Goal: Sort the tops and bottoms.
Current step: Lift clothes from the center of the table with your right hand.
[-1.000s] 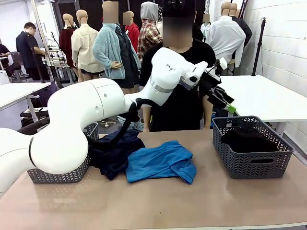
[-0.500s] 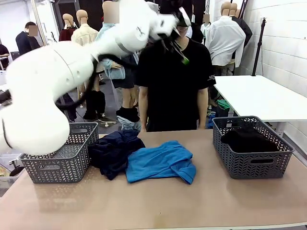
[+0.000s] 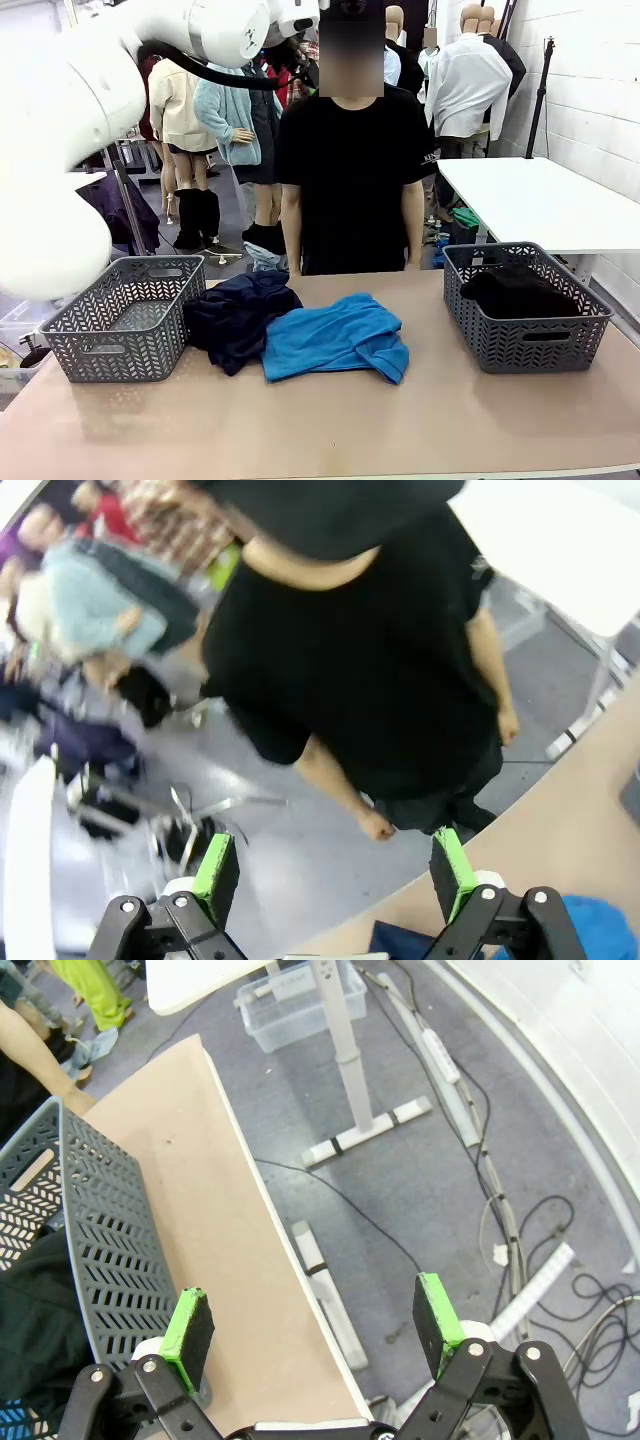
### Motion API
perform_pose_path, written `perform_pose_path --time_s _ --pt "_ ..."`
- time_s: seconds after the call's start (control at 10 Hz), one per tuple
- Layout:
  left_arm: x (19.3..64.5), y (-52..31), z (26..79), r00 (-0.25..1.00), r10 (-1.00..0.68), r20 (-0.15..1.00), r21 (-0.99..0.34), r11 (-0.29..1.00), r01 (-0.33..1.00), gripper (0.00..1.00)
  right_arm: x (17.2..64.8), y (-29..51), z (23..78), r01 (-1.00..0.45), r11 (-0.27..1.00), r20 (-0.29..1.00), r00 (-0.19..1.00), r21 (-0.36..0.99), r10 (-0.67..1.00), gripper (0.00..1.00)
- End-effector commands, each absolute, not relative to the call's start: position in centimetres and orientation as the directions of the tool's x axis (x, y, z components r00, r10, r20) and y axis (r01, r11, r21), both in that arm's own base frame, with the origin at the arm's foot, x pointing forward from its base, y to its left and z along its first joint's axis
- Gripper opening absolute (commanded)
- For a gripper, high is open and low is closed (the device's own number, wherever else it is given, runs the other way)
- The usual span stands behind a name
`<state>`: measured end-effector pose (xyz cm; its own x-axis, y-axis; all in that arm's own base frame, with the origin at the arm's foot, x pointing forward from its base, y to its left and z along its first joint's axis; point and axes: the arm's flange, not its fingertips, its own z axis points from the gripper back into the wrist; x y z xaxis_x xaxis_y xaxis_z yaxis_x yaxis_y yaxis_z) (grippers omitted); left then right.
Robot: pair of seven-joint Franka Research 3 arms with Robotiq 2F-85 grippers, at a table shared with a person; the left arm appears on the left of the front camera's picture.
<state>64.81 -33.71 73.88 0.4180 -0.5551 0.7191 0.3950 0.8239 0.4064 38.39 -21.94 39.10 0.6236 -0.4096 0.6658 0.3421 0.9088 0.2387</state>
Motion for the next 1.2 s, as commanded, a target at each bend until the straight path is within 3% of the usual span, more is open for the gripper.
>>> perform_pose_path --time_s 0.0,0.3,0.4,0.5,0.9,1.1 --pt "34.1 -14.7 51.2 0.529 -0.389 0.754 0.32 0.921 0.221 1.0 38.4 -21.7 39.3 0.349 0.906 0.658 0.628 0.24 -0.416 1.0" --pt "30.9 -10.5 45.0 0.58 -0.239 0.779 0.196 0.971 0.137 1.0 38.4 -21.7 39.3 0.349 0.906 0.658 0.628 0.24 -0.416 1.0" --pt "30.6 -9.1 44.2 0.471 -0.179 0.864 0.167 0.984 0.069 1.0 38.4 -21.7 39.3 0.349 0.906 0.658 0.628 0.24 -0.416 1.0" --pt "60.9 -27.4 69.5 0.612 -0.263 0.746 0.21 0.965 0.158 1.0 38.4 -21.7 39.3 0.349 0.906 0.658 0.628 0.24 -0.416 1.0" --pt "59.2 -26.8 68.1 0.599 -0.24 0.764 0.19 0.971 0.147 1.0 38.4 -21.7 39.3 0.349 0.906 0.658 0.628 0.24 -0.416 1.0" --pt "61.3 -23.5 69.4 0.684 -0.241 0.689 0.35 0.937 -0.023 1.0 38.4 -21.7 39.3 0.349 0.906 0.658 0.628 0.24 -0.416 1.0"
